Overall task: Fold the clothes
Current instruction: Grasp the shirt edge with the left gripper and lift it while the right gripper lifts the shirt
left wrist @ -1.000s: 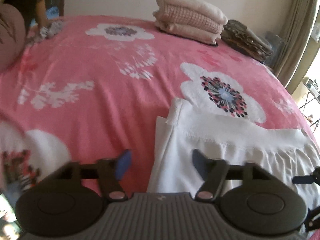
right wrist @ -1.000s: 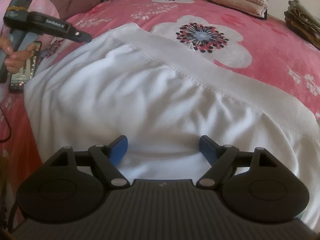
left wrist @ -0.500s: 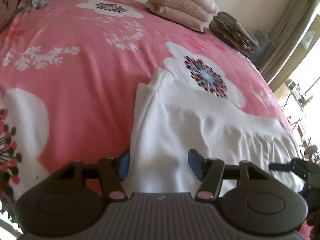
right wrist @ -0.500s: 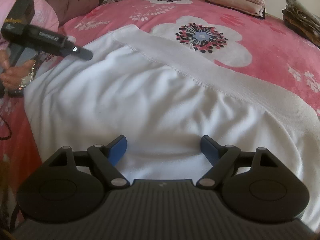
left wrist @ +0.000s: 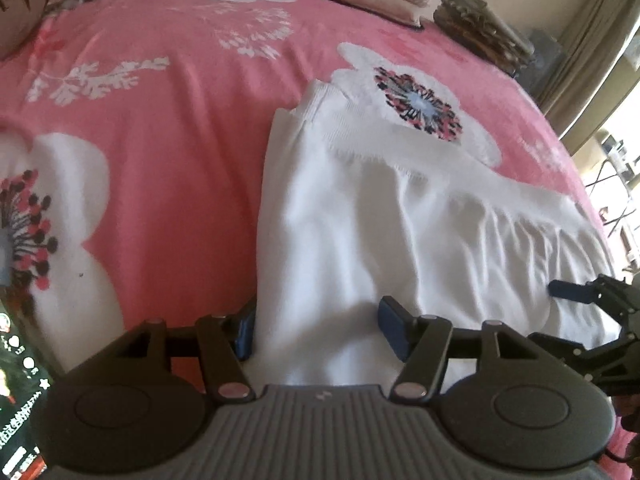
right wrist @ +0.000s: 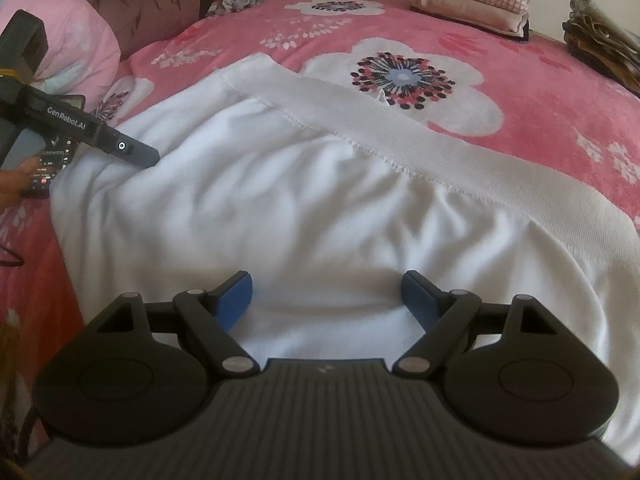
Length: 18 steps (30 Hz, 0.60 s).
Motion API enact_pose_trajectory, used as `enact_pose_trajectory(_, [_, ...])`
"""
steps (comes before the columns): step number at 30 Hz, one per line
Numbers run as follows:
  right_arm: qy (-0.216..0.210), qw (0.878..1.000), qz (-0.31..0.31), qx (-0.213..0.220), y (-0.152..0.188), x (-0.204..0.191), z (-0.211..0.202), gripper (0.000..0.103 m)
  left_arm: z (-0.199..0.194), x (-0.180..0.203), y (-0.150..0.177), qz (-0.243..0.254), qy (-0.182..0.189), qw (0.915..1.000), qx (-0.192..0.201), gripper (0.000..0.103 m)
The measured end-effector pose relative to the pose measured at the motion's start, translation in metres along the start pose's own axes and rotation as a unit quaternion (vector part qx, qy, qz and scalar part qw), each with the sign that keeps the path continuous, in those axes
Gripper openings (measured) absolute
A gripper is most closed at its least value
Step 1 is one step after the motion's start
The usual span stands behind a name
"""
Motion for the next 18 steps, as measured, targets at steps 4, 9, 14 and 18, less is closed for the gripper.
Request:
enact_pose_trajectory(4, [-0.001,1.000,0.001,0.007,0.001,0.000,-0.001,0.082,0.001,0.003,-0.004,-0.008,-0.013,0.9996,-0.022,0.043])
enact_pose_trajectory(9, [-0.002,1.000,-0.002,0.012,0.001,0.000,-0.002,0.082,-0.024,0.010,-0.013,-0.031,-0.027,0.9991,-0.009,0.014])
enact_pose_trajectory(14, [-0.002,1.000,-0.008,0.018,0.003,-0.001,-0.003,0.082,-0.063,0.039,-0.031,-0.044,0.013,0.9990,0.000,0.013])
enact_pose_trajectory(18, [0.000,1.000,-0.015,0.024,0.004,-0.001,-0.005,0.082,-0.089,0.089,-0.051,-0.013,0.070,0.9974,-0.007,0.012])
Point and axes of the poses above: each gripper's, at about its wrist camera, not at the fingertips, and z roughly the way its jaws point, x to its right, y to its underside, the point moved 9 cm from there along z, roughly the way its jaws point, and after that the axes turned 15 degrees about -y, right-handed, at the moved point
